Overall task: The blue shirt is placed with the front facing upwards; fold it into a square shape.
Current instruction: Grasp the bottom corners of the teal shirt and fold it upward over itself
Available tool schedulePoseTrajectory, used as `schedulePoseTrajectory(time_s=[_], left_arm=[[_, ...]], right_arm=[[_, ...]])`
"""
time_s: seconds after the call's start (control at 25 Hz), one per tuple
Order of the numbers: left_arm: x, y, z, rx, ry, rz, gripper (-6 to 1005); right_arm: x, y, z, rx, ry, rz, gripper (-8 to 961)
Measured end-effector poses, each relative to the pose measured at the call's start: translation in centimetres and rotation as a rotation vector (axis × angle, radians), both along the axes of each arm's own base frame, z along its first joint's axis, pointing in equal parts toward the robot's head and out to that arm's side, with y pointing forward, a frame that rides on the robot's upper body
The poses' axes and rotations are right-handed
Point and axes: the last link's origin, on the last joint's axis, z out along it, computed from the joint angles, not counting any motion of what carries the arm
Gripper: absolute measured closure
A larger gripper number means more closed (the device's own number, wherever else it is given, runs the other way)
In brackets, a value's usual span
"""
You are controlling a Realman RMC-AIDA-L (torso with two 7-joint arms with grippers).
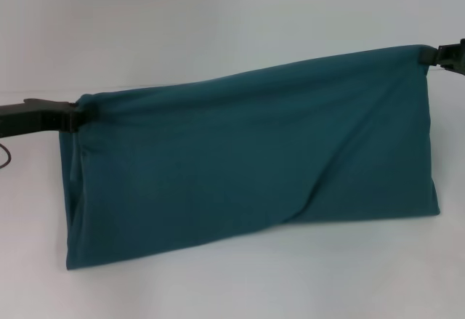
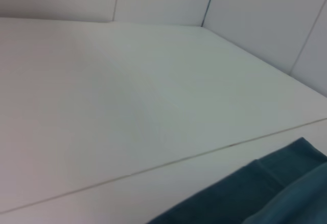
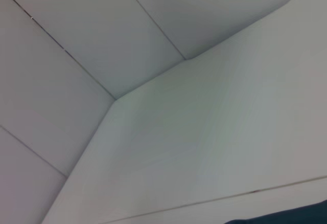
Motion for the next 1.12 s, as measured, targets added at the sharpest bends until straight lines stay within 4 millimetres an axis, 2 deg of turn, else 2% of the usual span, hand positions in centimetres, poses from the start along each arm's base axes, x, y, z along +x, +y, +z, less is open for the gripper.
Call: schedulePoseTrajectory(time_s=[0.36,1.12], left_arm=[[0.1,1.0,0.0,0.050,0.038,-0.006,966],[1.7,3.9,-2.7,0.109,0.196,-0.036,964]], right_arm=[[-0.4,1.4,0.0,0.039,-0.028,-0.013,896],[-0.7,5.1,-2.9,0.075,-0.148,-0.061,893]])
